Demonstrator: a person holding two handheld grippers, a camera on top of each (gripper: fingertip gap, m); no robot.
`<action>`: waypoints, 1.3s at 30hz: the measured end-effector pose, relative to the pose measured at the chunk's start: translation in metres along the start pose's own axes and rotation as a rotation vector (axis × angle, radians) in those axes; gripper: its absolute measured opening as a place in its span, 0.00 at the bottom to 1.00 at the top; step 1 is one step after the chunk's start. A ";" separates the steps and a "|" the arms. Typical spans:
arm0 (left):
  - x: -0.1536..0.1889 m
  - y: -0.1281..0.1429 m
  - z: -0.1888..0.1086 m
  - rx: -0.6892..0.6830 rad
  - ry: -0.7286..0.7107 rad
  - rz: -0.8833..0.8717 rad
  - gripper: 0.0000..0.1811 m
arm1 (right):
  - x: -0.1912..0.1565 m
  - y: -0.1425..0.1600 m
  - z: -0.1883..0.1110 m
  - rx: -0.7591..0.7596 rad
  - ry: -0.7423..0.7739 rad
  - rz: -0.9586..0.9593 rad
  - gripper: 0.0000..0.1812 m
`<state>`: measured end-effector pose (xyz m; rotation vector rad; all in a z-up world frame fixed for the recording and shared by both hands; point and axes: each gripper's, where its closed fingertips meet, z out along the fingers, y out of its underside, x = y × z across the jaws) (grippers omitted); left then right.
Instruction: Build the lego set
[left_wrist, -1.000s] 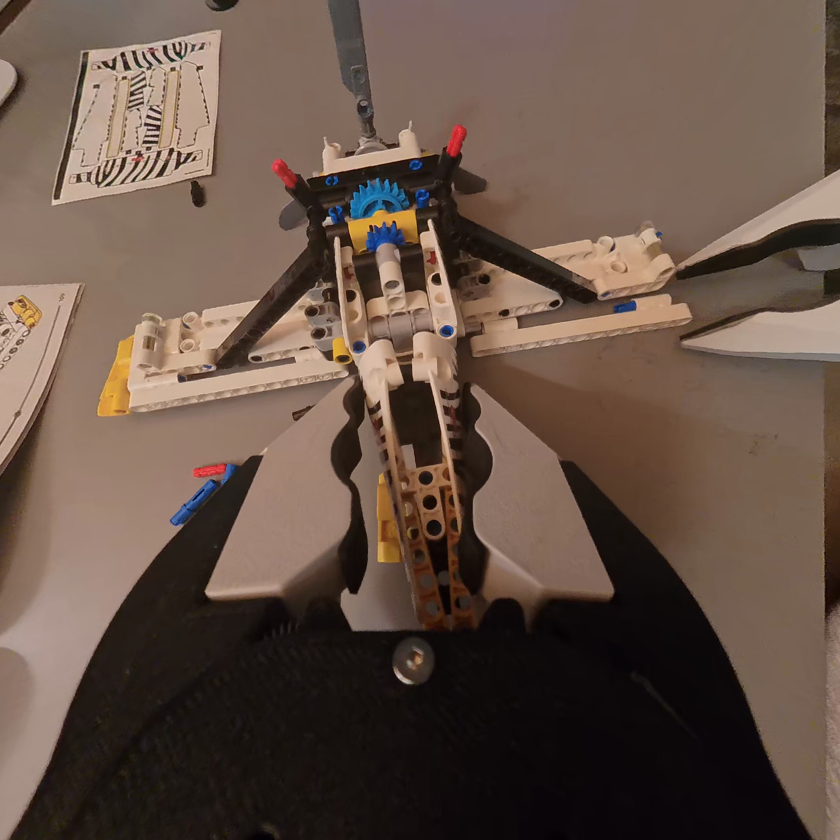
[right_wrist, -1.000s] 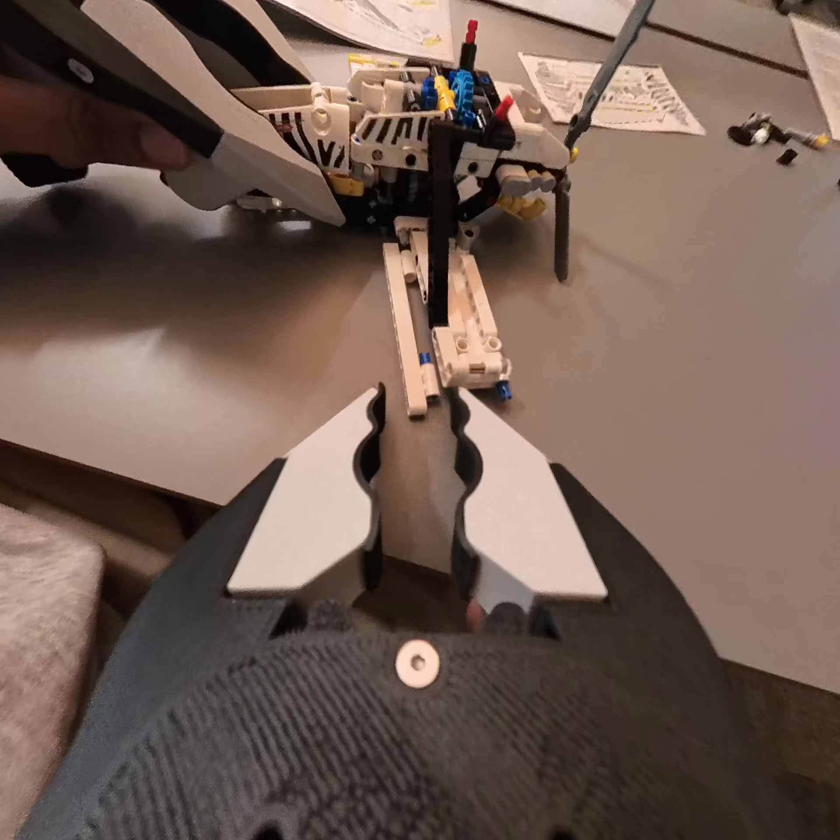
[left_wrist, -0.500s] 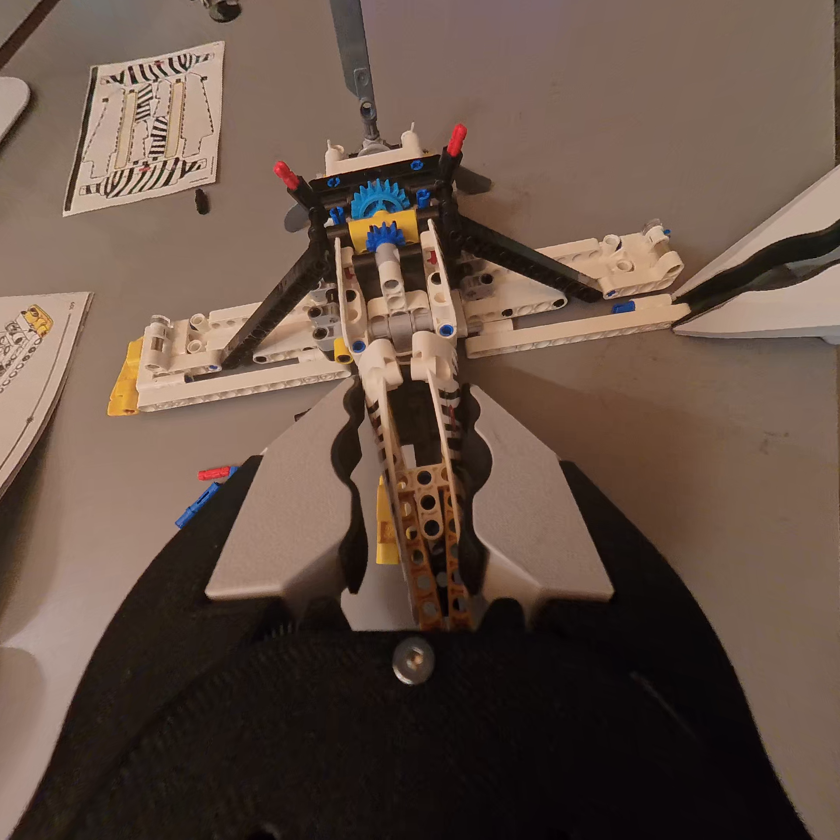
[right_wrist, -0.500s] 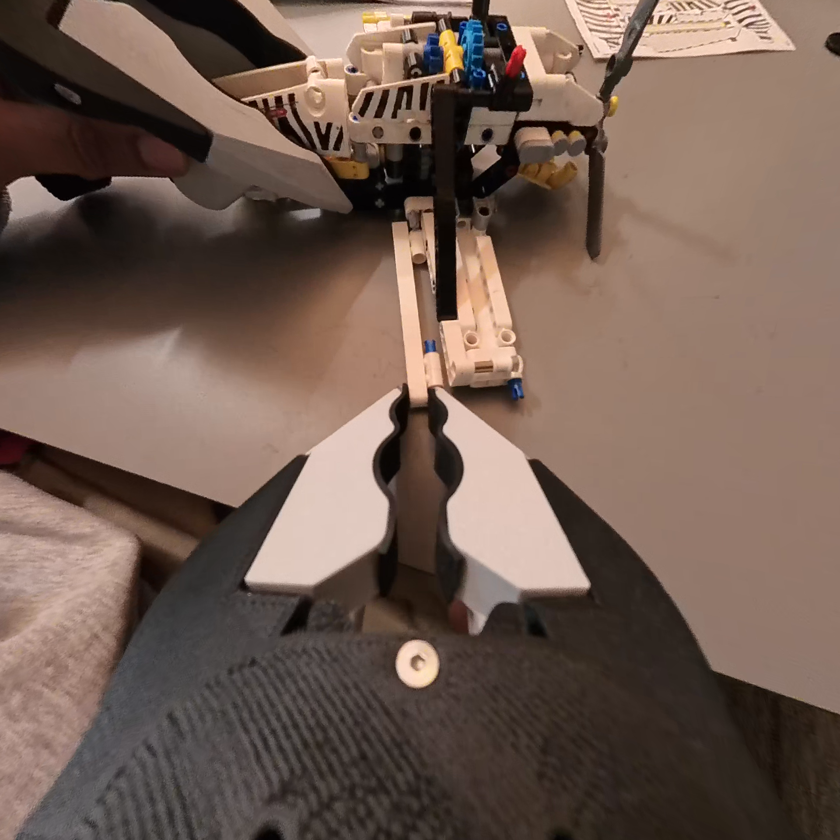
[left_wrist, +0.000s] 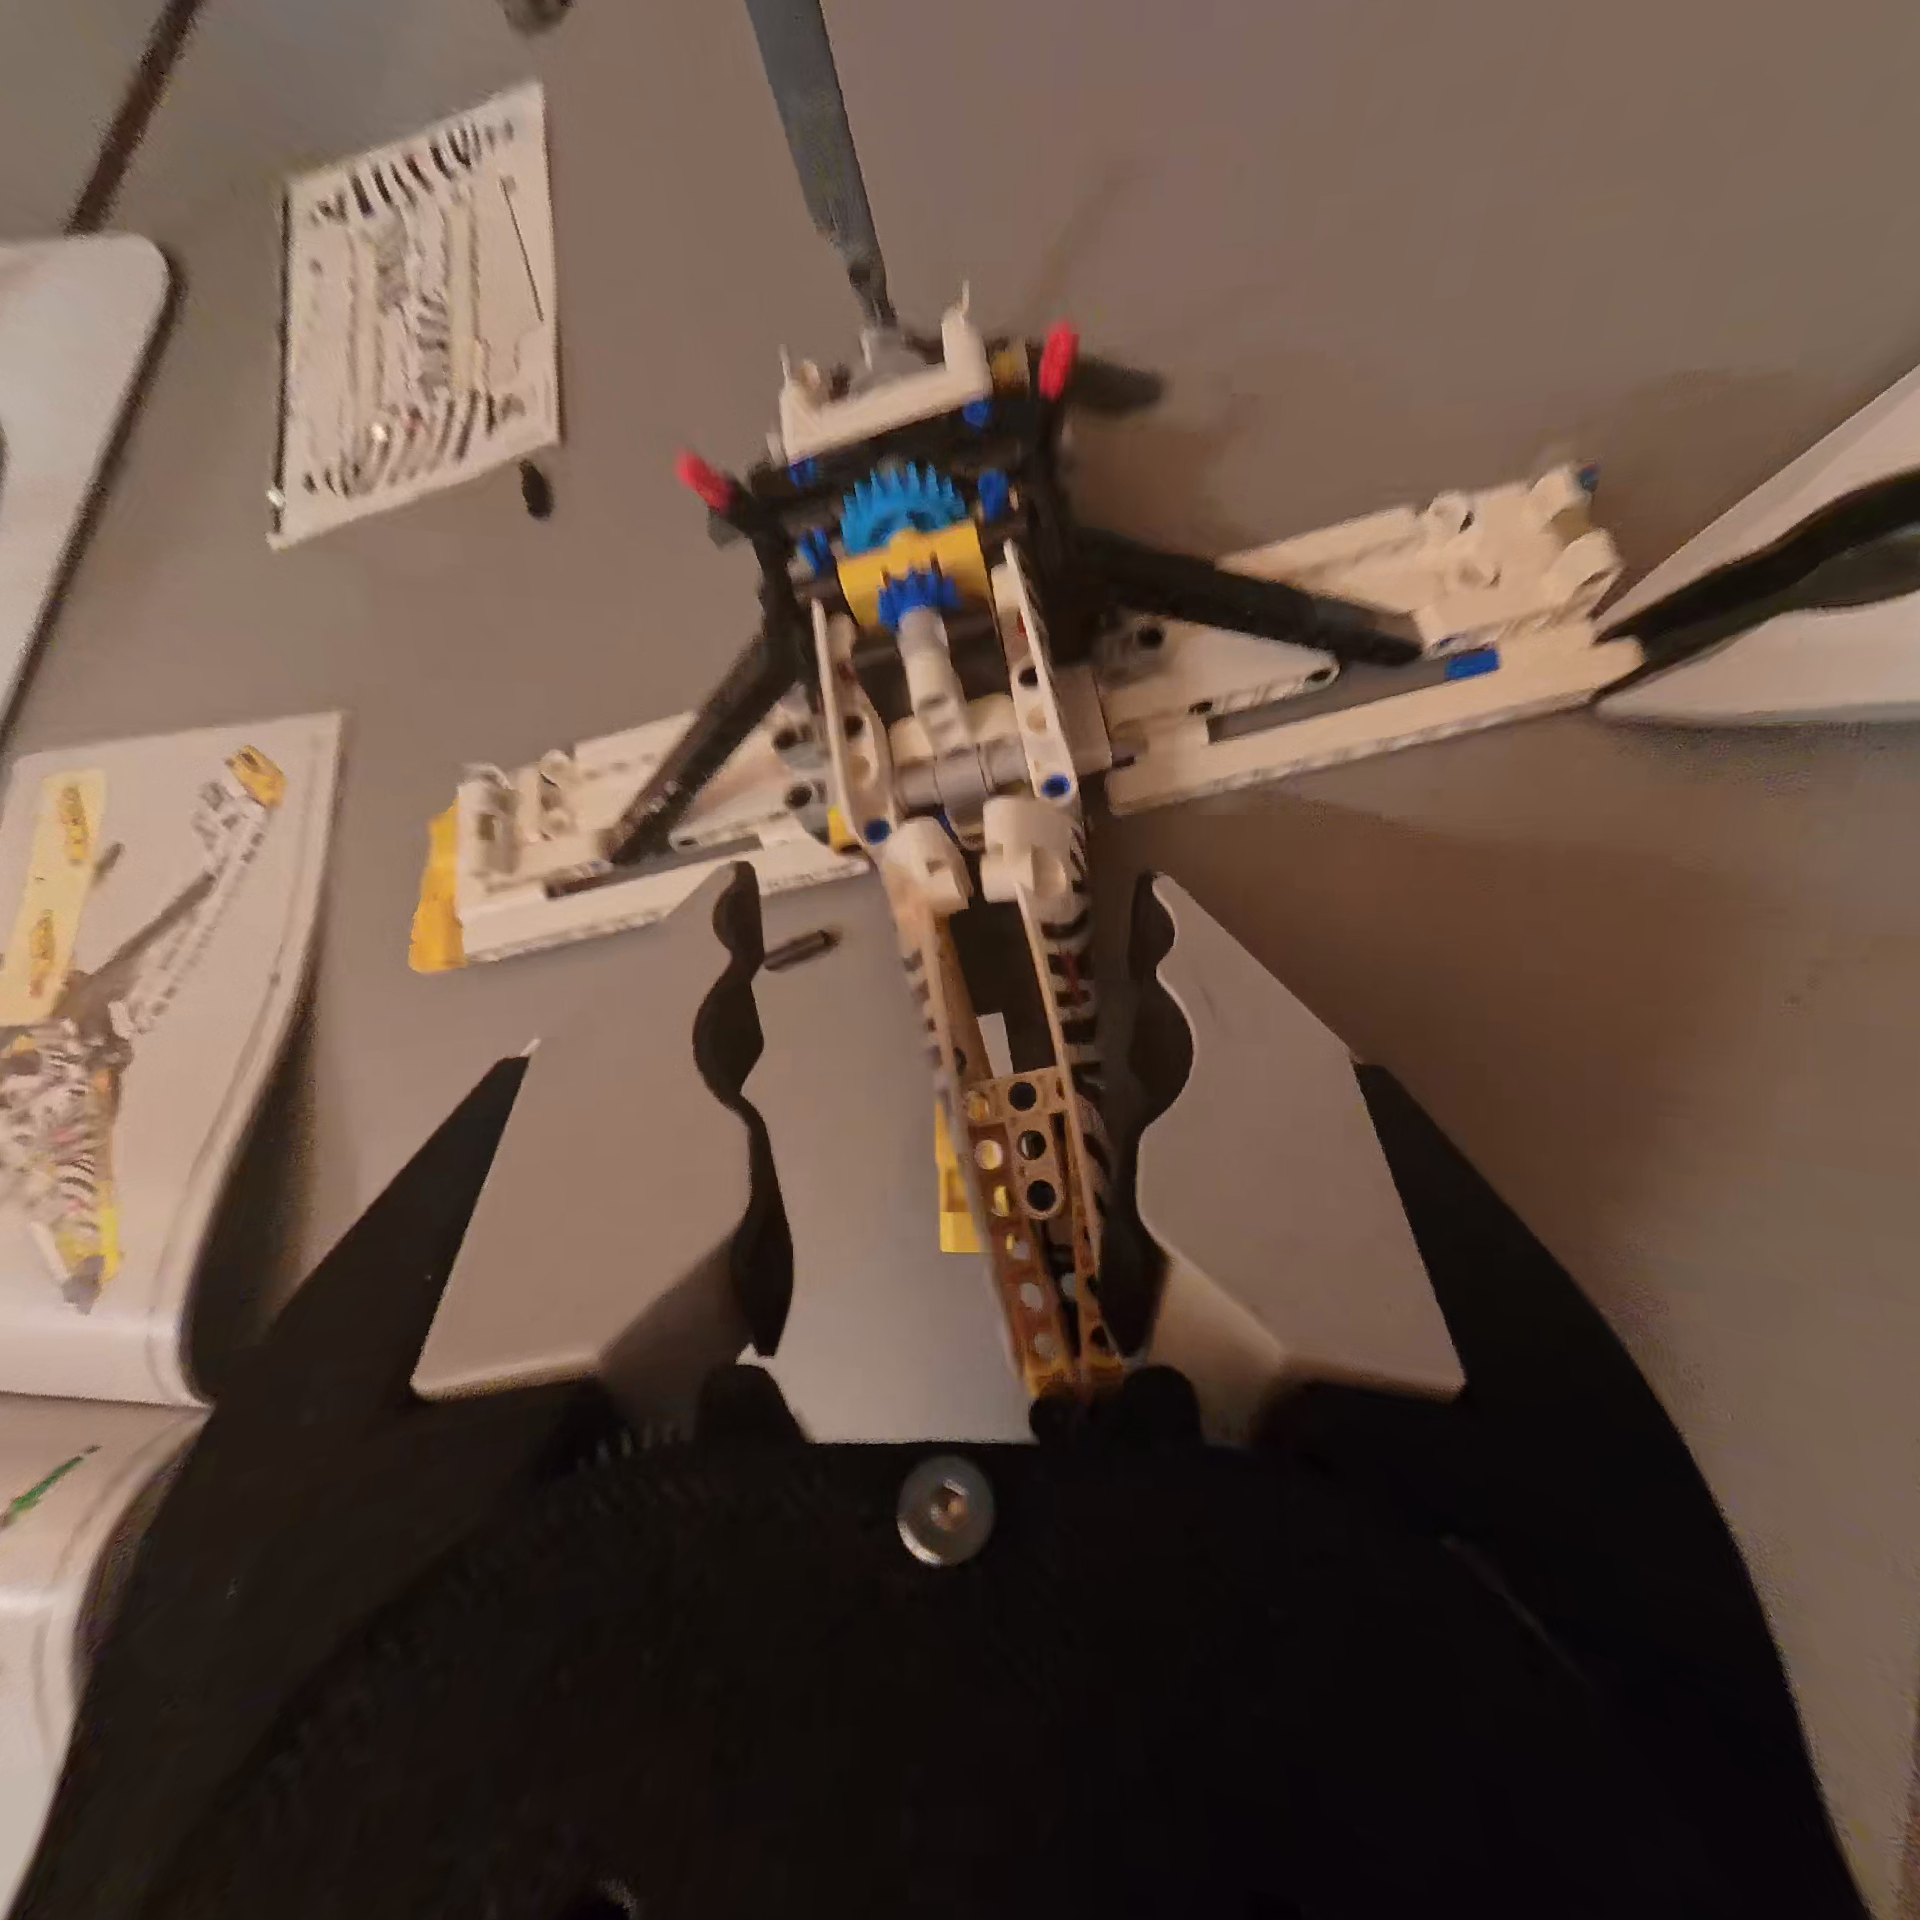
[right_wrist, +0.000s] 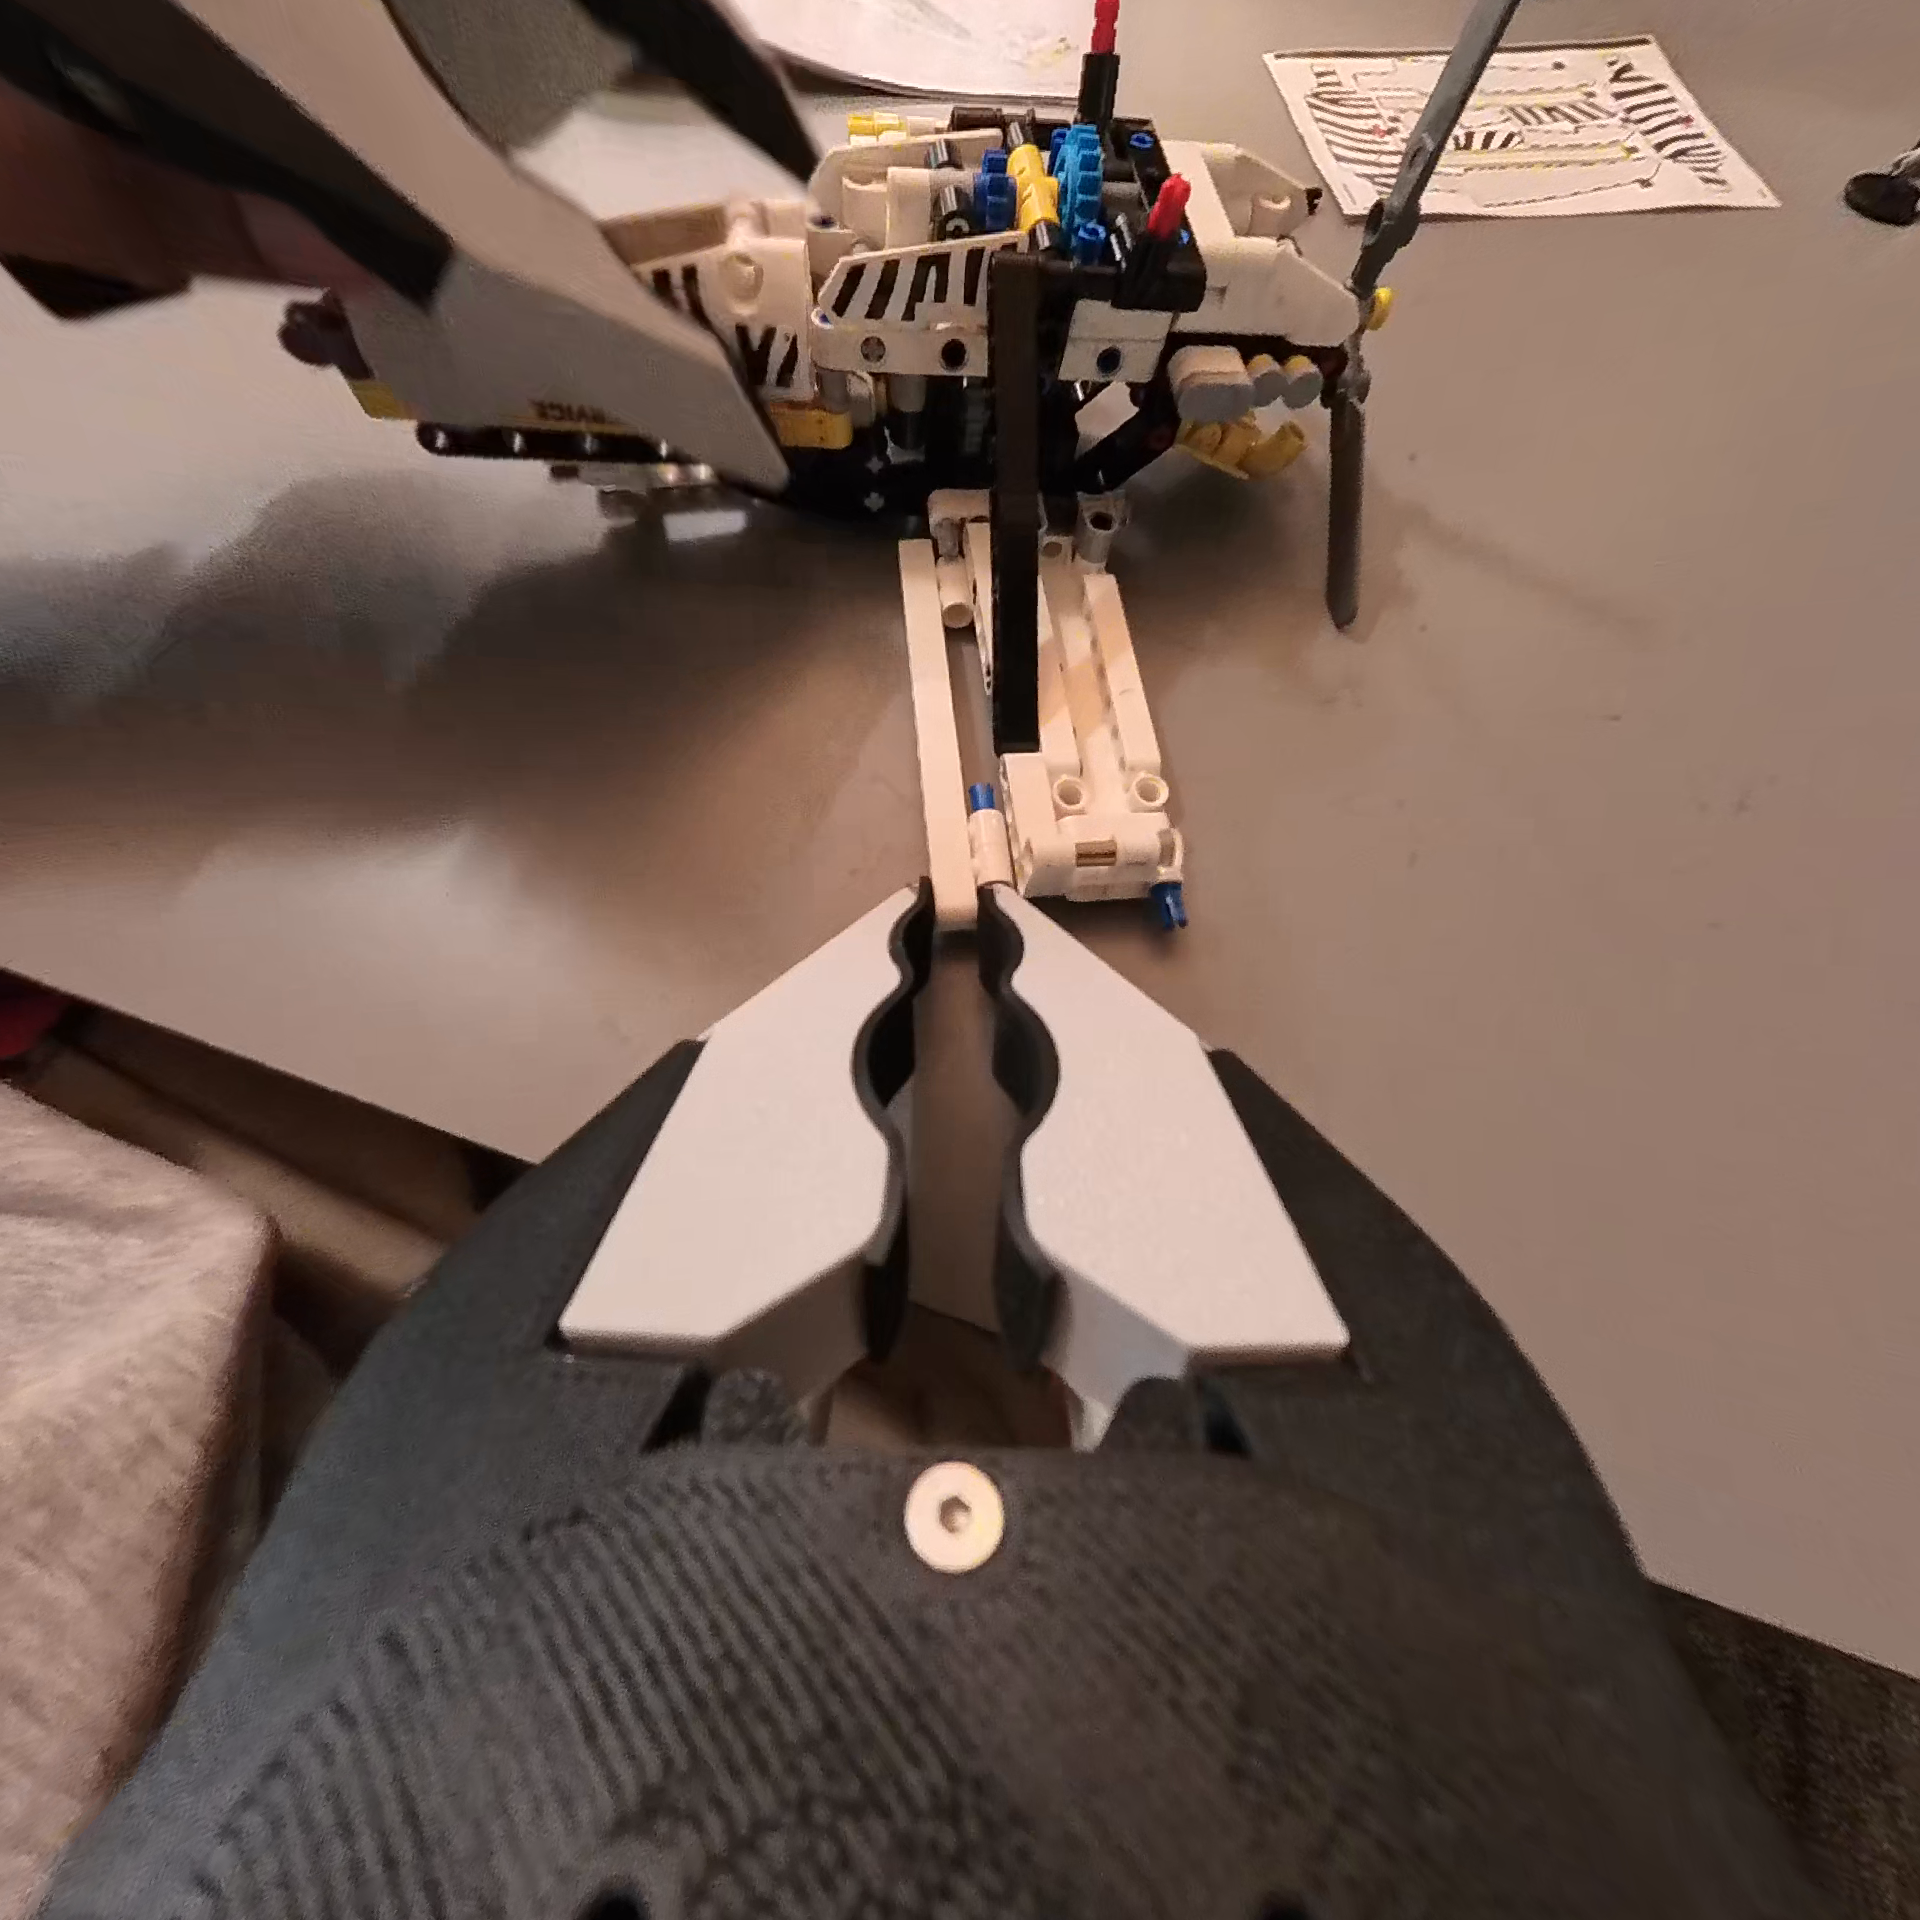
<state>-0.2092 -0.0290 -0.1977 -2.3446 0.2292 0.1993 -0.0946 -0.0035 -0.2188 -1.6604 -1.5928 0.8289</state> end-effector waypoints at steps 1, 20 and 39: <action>-0.002 -0.009 -0.007 0.024 0.007 0.003 0.39 | 0.000 0.000 0.000 -0.001 -0.001 -0.002 0.04; -0.168 -0.240 0.010 -0.203 -0.839 0.925 0.00 | 0.011 -0.003 0.006 0.027 -0.024 -0.046 0.03; -0.040 -0.102 -0.020 0.126 0.023 0.075 0.15 | 0.003 -0.012 -0.002 0.135 0.012 -0.079 0.03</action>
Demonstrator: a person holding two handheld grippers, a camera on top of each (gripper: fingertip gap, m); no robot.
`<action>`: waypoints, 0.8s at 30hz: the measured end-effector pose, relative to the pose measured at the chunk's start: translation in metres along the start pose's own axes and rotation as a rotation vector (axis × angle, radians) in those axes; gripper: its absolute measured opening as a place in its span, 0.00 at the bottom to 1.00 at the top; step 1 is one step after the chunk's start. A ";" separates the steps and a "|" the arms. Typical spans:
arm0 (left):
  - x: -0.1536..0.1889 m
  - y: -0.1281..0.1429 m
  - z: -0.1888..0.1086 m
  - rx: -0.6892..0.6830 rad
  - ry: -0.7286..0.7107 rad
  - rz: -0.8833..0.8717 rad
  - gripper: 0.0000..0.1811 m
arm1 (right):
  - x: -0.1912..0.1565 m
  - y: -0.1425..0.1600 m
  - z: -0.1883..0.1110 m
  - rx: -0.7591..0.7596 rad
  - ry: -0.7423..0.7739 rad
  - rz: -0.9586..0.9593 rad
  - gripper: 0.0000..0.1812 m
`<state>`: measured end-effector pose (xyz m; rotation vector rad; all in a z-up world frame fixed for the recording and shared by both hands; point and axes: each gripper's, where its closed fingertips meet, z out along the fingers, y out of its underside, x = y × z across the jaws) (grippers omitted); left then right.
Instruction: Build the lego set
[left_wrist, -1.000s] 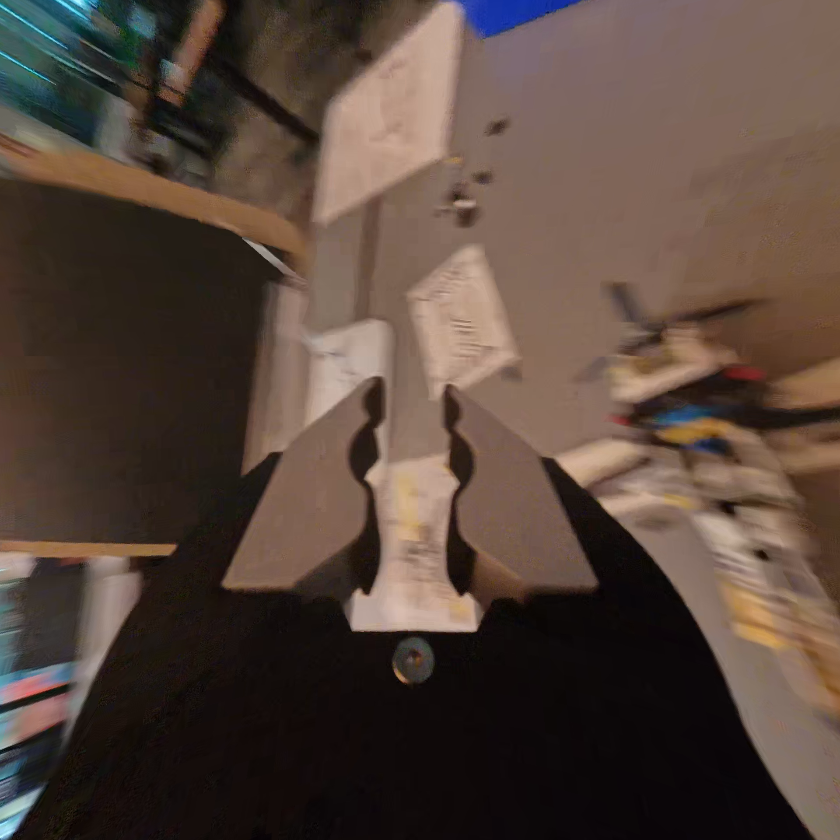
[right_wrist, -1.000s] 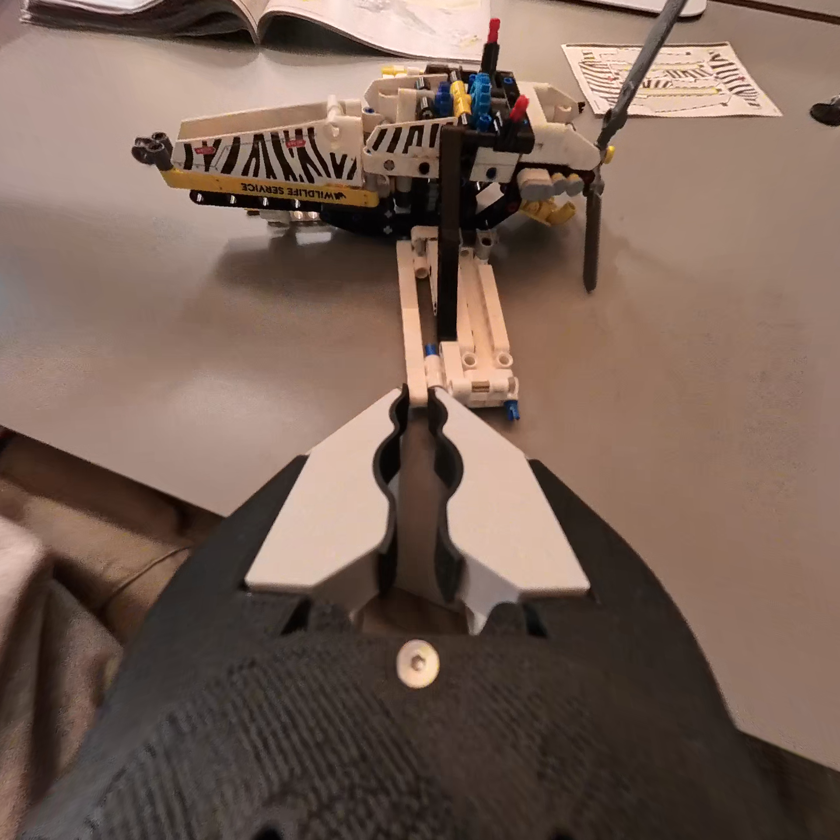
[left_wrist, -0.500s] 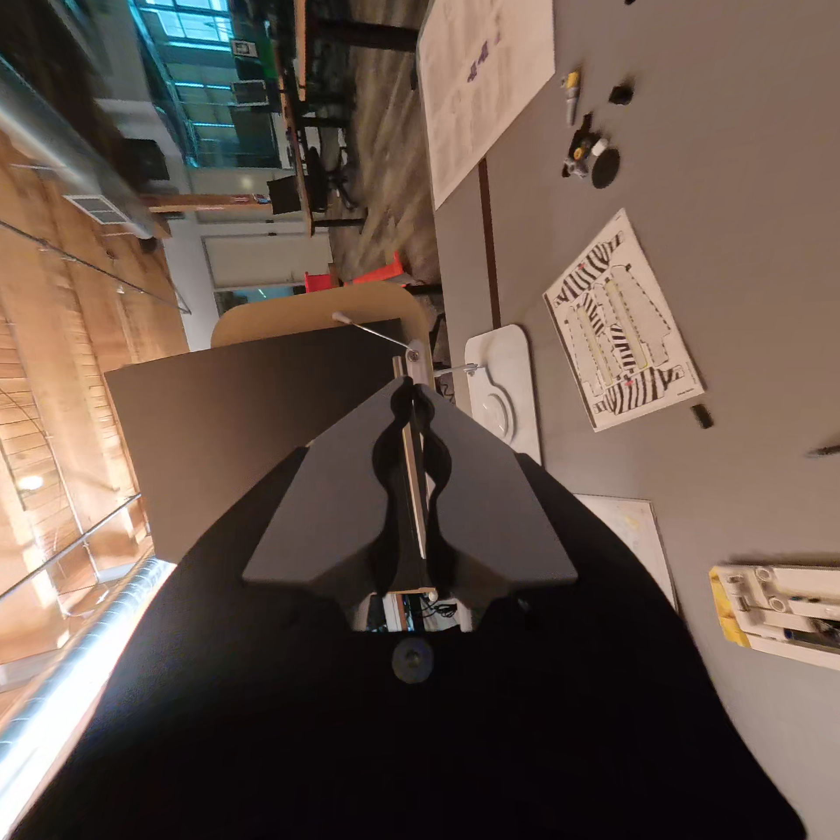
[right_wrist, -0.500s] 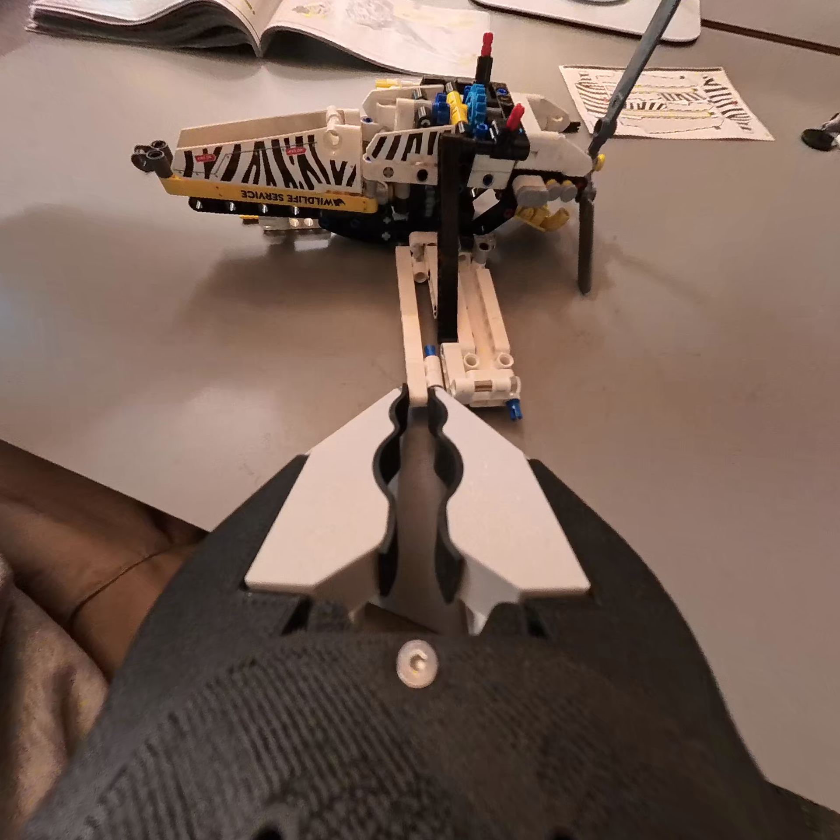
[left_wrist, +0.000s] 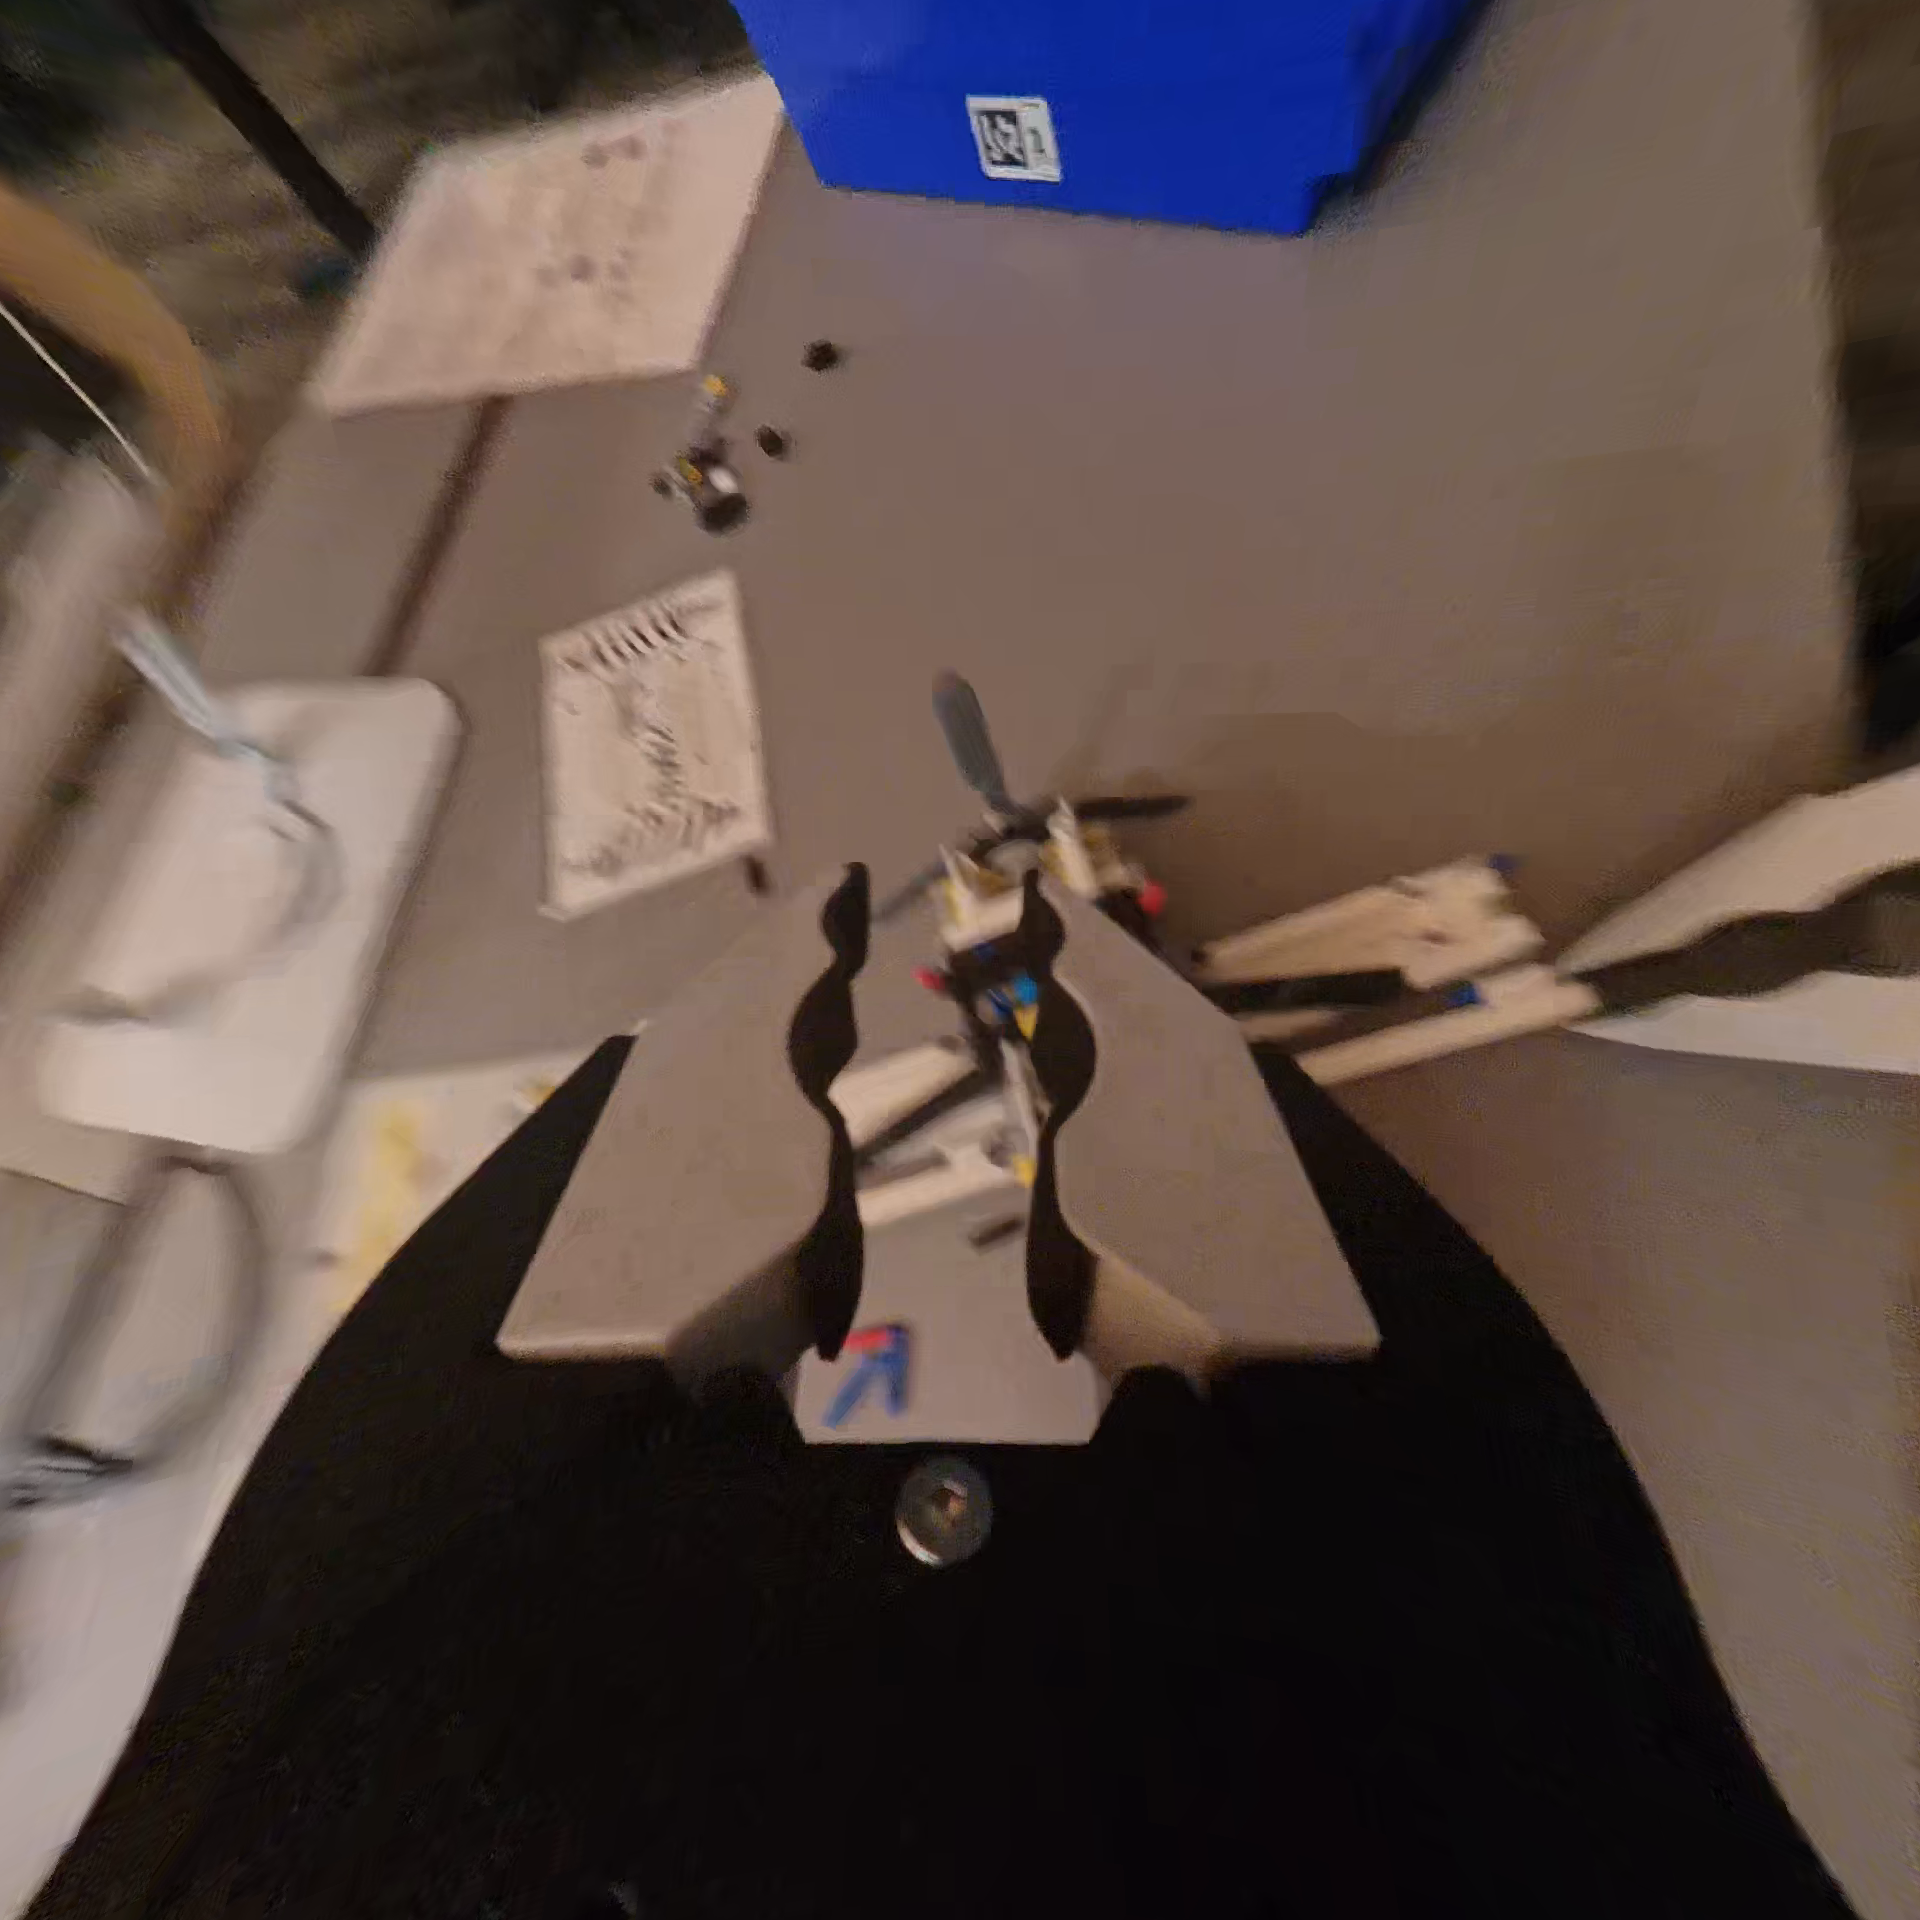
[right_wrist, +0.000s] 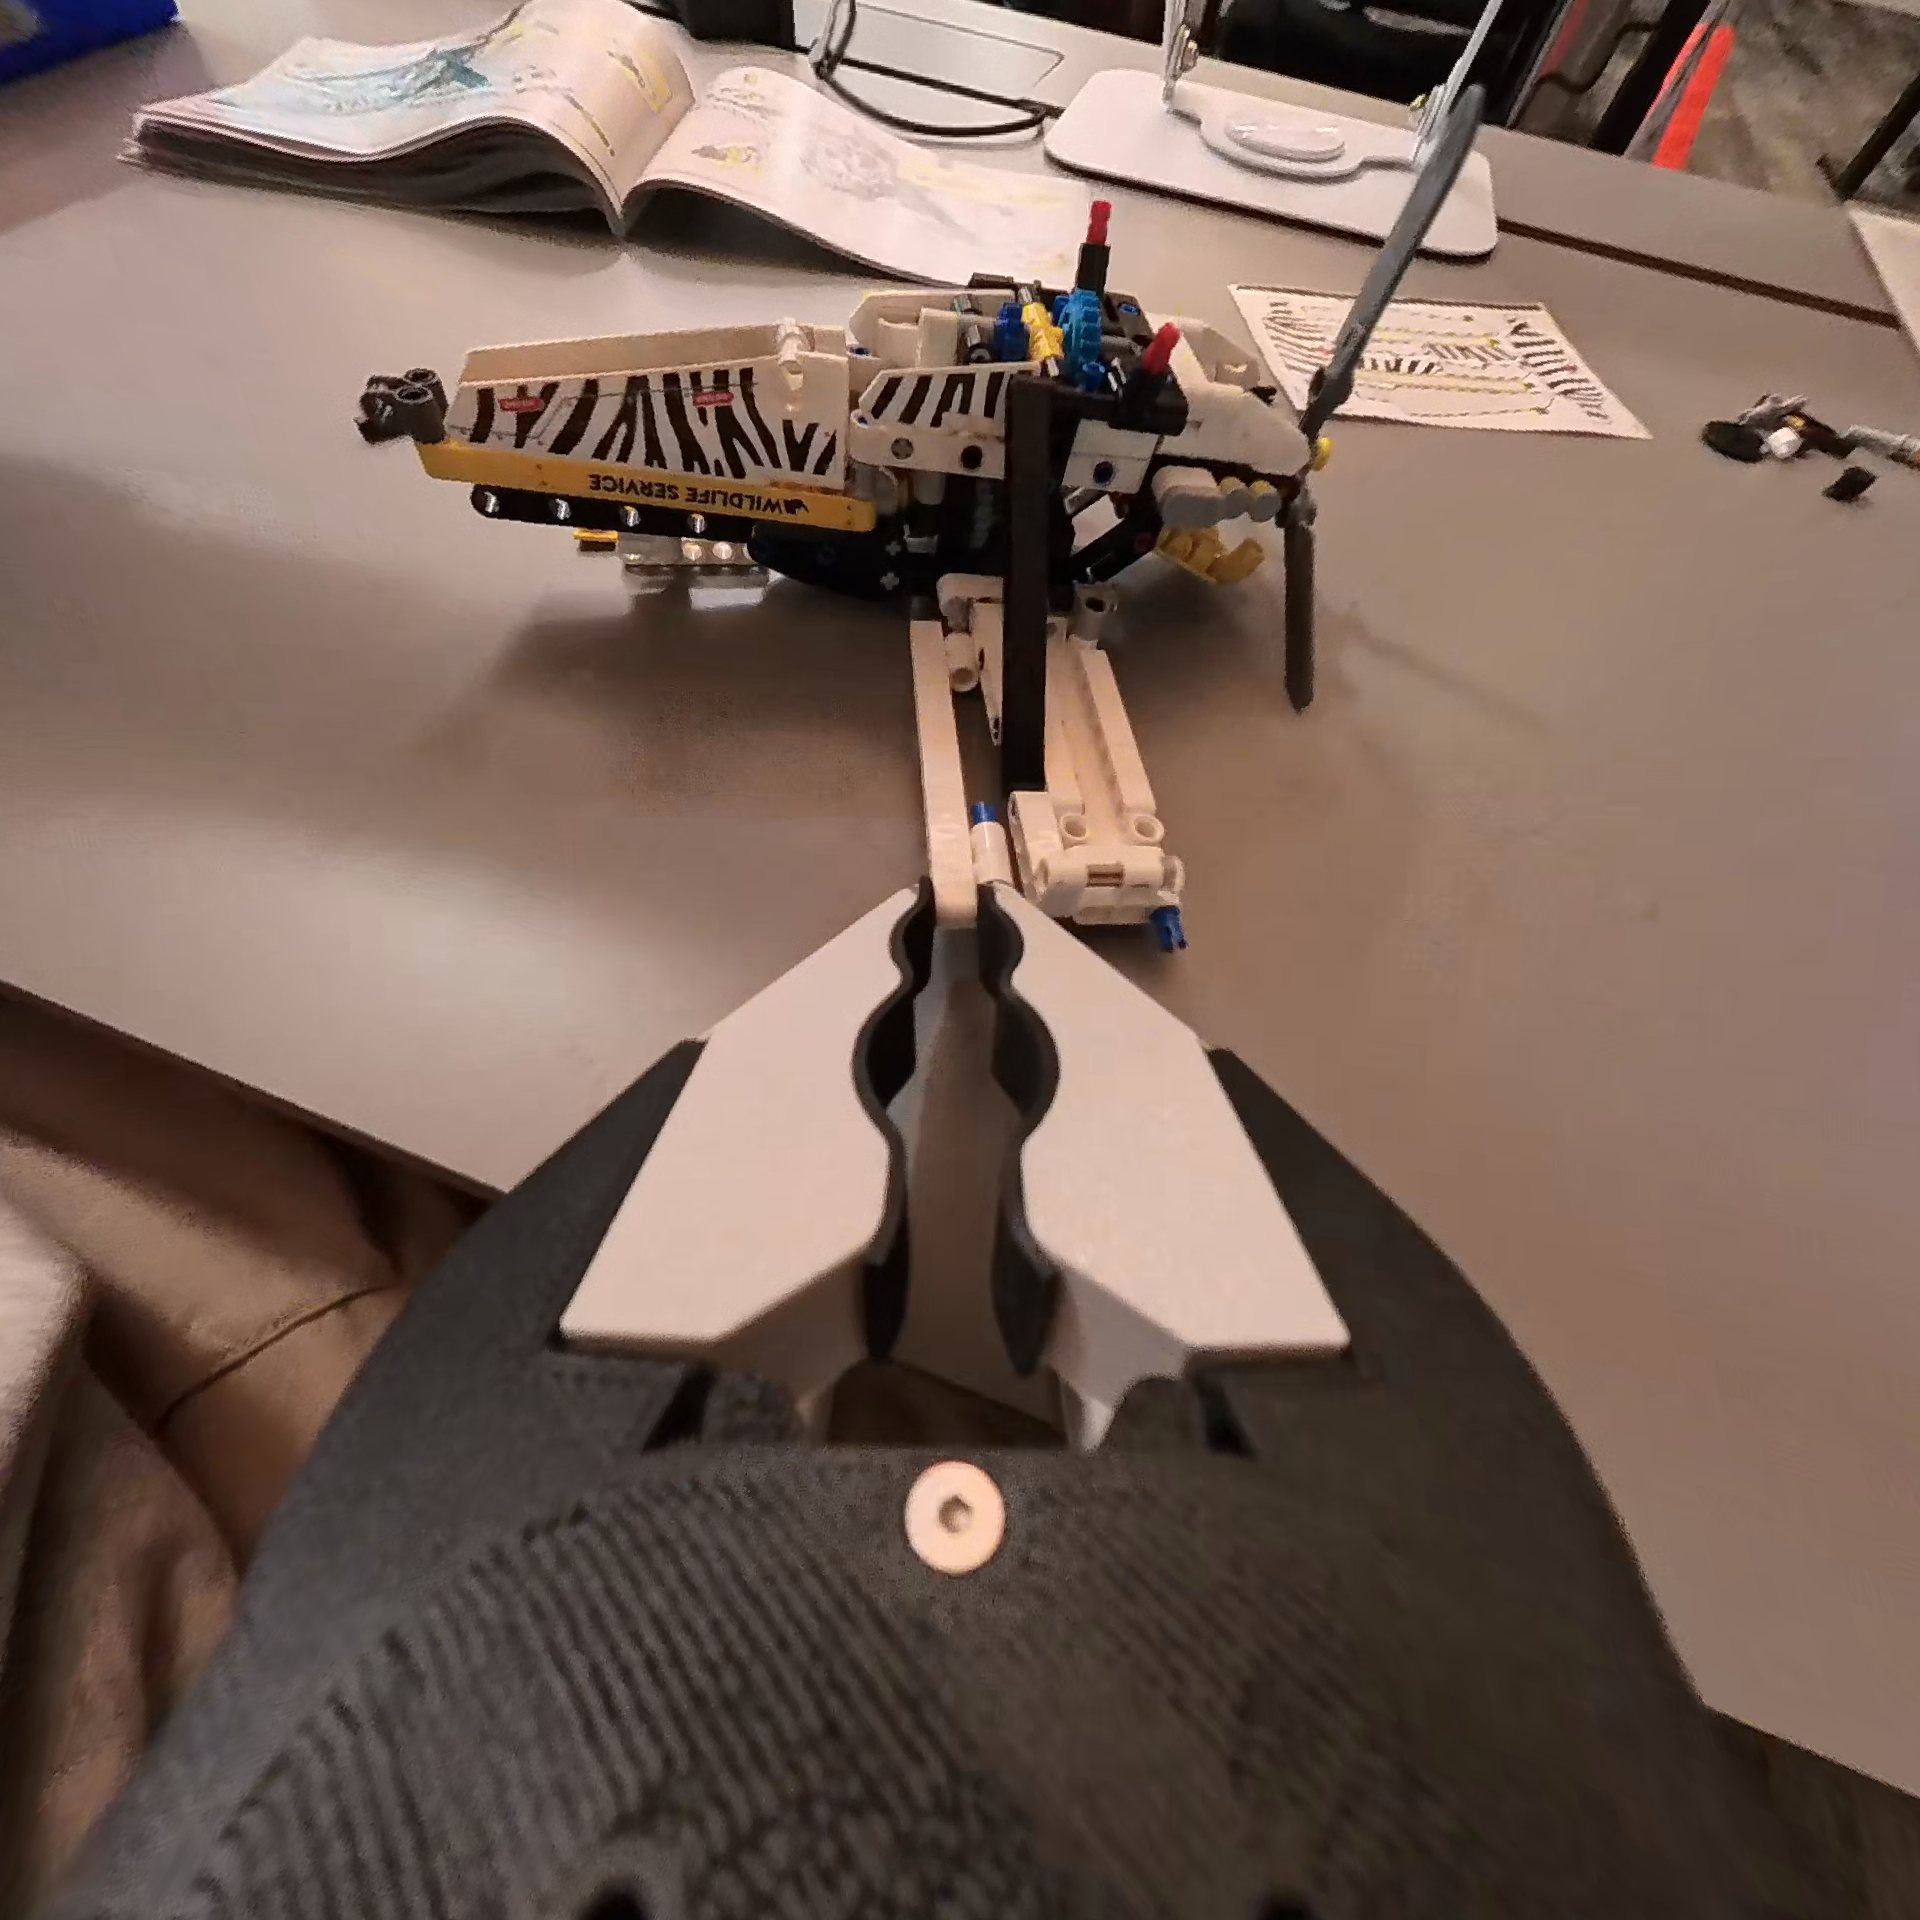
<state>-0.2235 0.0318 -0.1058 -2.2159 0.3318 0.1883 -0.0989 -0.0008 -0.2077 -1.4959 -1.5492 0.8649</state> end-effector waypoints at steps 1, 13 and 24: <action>0.005 0.015 -0.004 0.006 0.045 -0.088 0.20 | 0.000 0.000 -0.001 0.004 0.007 -0.003 0.03; 0.043 0.089 0.000 0.042 0.229 -0.391 0.51 | -0.002 -0.004 -0.005 0.050 0.034 0.015 0.03; 0.062 0.107 0.024 -0.040 0.252 -0.249 0.37 | 0.005 -0.003 0.000 0.040 -0.010 0.063 0.03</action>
